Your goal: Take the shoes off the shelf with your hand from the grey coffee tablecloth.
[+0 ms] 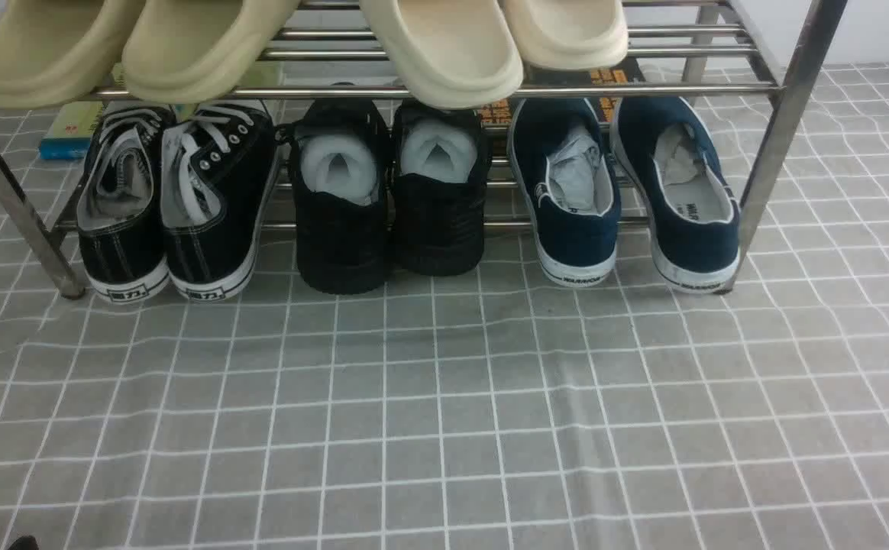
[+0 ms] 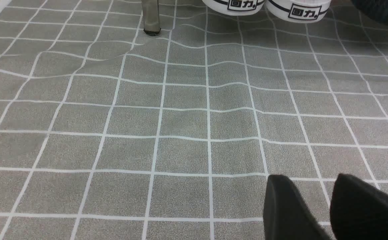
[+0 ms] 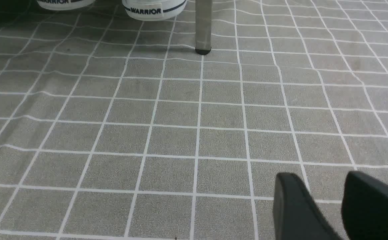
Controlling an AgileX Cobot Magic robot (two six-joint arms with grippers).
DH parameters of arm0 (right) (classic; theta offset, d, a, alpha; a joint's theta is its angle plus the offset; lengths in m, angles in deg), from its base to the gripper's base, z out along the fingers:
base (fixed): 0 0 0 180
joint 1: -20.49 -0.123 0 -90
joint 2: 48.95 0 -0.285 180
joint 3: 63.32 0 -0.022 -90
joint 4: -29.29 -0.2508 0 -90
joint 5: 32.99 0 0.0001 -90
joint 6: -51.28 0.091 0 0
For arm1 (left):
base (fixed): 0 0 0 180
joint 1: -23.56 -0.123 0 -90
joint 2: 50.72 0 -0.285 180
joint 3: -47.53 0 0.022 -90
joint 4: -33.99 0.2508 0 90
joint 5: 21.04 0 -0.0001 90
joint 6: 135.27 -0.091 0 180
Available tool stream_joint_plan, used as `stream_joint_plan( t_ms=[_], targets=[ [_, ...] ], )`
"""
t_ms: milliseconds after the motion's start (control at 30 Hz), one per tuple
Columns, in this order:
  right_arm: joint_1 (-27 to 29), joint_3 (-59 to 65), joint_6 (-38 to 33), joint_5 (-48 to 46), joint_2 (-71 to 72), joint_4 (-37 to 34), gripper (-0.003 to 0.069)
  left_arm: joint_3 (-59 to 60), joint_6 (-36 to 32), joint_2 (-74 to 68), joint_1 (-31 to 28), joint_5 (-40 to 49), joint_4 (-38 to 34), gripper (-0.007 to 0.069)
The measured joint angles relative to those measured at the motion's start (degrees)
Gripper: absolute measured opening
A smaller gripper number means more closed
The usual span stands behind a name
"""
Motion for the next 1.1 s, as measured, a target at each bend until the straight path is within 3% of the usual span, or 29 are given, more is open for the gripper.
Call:
stream_joint_plan(
  t_ms=[933,1033,1100],
  targets=[
    [0.0,0.0,0.0,0.0,0.0,0.25,0.0239,0.0,0.0,0.0,0.0,0.0,0.05,0.024],
    [0.0,0.04,3.04,1.09,0.0,-0.77,0.0239,0.0,0.0,0.0,0.0,0.0,0.05,0.024],
    [0.0,0.4,9.4,2.79,0.0,-7.85,0.0239,0.0,0.0,0.0,0.0,0.0,0.05,0.024]
  ],
)
